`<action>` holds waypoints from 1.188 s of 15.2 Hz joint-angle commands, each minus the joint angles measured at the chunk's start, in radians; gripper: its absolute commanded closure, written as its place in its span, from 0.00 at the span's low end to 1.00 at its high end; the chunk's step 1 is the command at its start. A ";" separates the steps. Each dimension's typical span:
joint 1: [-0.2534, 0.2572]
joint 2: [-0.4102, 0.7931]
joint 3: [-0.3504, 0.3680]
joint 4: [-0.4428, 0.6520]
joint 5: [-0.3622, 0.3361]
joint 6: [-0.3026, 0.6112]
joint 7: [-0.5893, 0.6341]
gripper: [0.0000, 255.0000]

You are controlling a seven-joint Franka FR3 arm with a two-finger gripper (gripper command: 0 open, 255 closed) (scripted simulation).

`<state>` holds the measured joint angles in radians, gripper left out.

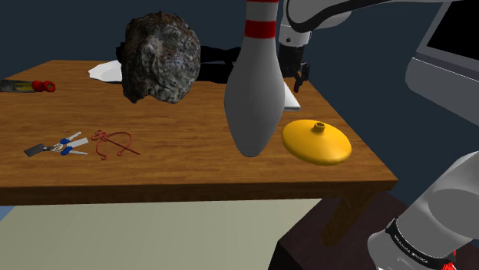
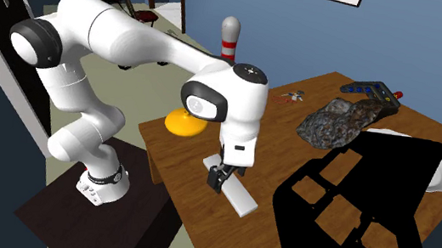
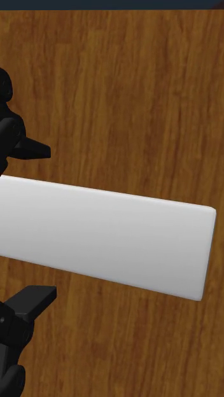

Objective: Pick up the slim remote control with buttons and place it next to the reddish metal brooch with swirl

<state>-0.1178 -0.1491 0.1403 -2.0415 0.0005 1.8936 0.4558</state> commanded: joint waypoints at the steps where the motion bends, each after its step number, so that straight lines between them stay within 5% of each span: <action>1: 0.000 0.000 0.000 -0.002 0.000 0.002 0.000 0.00; 4: 0.000 0.000 0.000 -0.002 0.000 0.002 0.000 0.00; 5: 0.000 0.000 0.000 -0.002 0.000 0.002 0.000 1.00; 18: 0.000 -0.006 -0.001 0.046 0.001 -0.052 -0.002 1.00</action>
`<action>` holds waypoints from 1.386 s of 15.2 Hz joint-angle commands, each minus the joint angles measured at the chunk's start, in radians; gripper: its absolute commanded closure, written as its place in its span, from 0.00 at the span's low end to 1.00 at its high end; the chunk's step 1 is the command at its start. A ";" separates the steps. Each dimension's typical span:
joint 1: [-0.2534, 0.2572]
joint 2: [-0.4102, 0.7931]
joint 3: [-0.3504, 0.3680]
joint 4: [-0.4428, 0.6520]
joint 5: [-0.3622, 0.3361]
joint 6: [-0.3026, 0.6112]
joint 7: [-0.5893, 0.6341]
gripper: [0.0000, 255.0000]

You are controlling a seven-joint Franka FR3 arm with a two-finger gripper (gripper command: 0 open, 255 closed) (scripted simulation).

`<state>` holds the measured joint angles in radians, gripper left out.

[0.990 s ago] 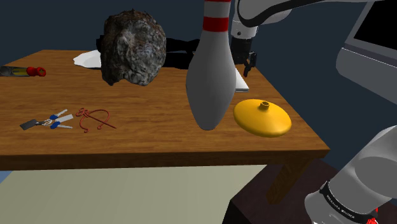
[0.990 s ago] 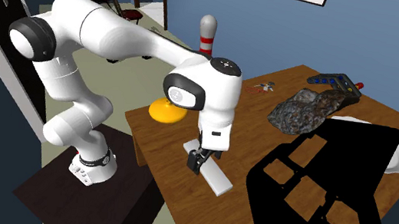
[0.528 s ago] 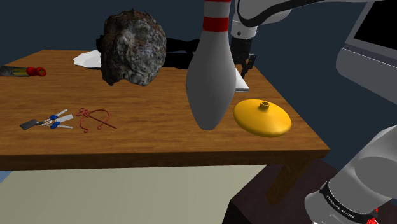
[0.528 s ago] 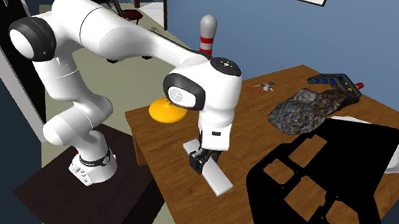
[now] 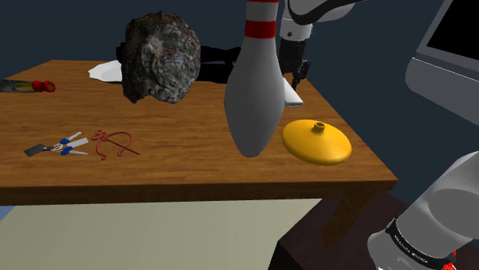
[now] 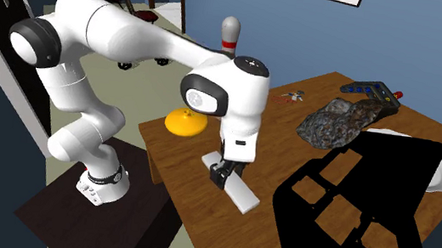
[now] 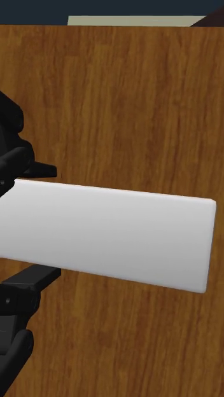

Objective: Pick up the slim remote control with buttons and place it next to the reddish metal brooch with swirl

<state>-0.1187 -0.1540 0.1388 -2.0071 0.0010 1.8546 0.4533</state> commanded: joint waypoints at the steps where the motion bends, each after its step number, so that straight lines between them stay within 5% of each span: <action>1: 0.000 -0.002 0.000 0.024 0.000 -0.026 0.001 1.00; 13: -0.001 0.005 -0.001 0.190 -0.001 -0.185 -0.001 1.00; 21: 0.084 0.090 0.112 0.290 -0.005 -0.203 0.197 1.00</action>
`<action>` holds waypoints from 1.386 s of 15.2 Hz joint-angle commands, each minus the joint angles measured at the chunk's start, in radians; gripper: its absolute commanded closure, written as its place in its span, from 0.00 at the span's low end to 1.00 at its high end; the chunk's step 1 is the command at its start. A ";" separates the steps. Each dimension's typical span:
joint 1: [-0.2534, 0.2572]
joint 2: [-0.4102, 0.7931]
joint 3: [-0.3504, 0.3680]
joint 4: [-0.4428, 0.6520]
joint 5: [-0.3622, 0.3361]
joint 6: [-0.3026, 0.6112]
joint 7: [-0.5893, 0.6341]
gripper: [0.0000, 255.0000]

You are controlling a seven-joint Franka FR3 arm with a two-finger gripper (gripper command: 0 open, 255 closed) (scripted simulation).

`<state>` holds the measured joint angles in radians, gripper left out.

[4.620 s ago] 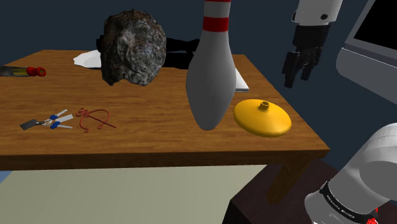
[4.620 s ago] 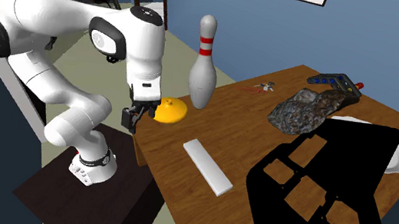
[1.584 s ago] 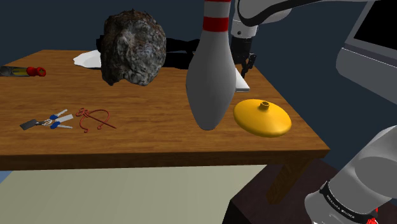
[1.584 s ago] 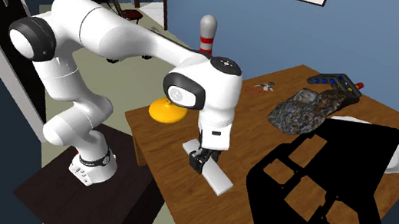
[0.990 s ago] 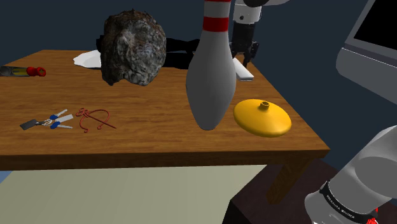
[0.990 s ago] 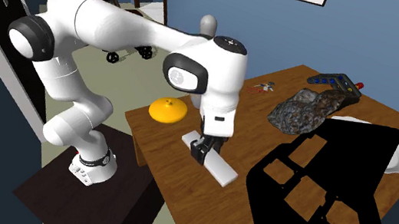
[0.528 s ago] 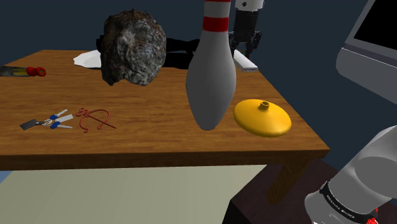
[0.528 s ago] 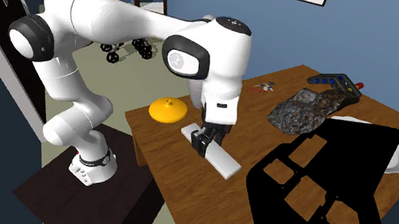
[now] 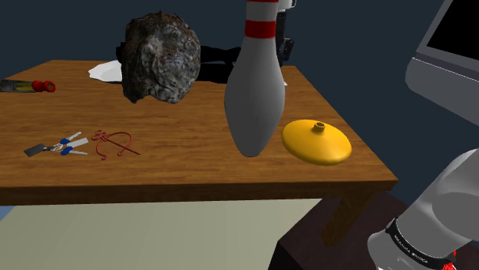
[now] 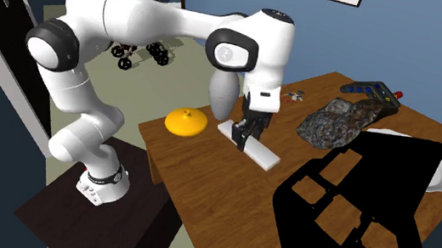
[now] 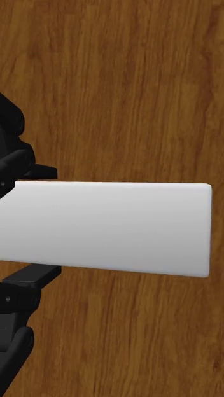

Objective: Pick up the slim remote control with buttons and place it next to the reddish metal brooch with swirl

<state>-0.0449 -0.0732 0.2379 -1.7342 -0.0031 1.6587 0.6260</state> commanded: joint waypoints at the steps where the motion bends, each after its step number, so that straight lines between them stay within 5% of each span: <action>1: 0.021 0.025 0.026 0.036 -0.004 -0.011 0.050 1.00; 14: 0.209 0.324 0.164 0.404 -0.112 -0.107 0.362 1.00; 21: 0.197 0.300 0.161 0.276 -0.102 -0.002 0.361 1.00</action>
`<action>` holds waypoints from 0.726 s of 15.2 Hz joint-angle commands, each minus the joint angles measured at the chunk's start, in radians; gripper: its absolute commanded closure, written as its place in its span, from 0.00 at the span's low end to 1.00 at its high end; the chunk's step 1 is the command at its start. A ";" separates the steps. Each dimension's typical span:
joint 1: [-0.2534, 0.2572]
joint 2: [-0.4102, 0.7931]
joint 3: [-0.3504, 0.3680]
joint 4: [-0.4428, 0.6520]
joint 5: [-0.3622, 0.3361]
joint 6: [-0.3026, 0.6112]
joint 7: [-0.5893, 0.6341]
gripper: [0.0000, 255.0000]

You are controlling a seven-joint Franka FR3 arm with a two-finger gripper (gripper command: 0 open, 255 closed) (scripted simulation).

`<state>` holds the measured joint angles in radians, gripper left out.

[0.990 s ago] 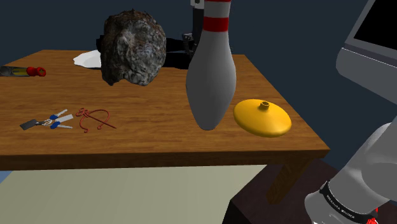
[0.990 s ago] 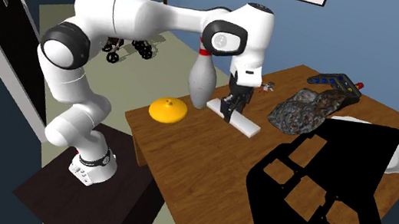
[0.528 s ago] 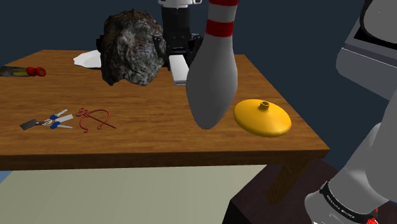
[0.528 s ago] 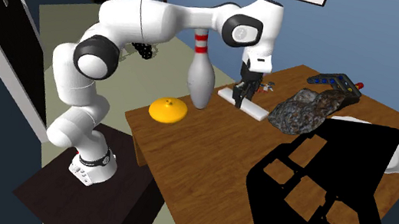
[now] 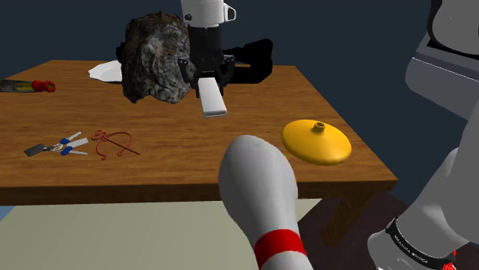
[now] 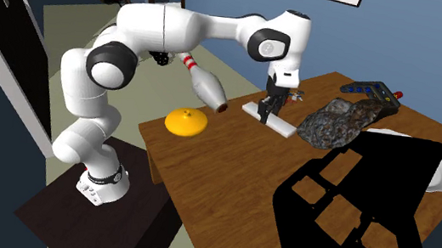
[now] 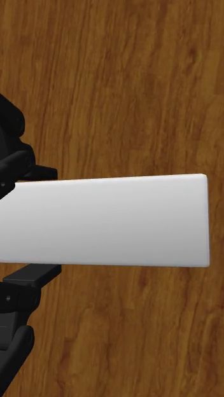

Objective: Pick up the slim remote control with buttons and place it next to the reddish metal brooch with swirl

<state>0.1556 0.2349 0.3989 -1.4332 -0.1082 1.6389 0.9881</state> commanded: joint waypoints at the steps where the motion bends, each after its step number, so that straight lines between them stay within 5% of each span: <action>1: -0.004 -0.011 -0.001 -0.041 0.004 0.032 -0.001 1.00; 11: -0.010 -0.017 -0.003 -0.143 0.005 0.127 0.000 1.00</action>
<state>0.1450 0.2169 0.3959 -1.5754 -0.1026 1.7644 0.9883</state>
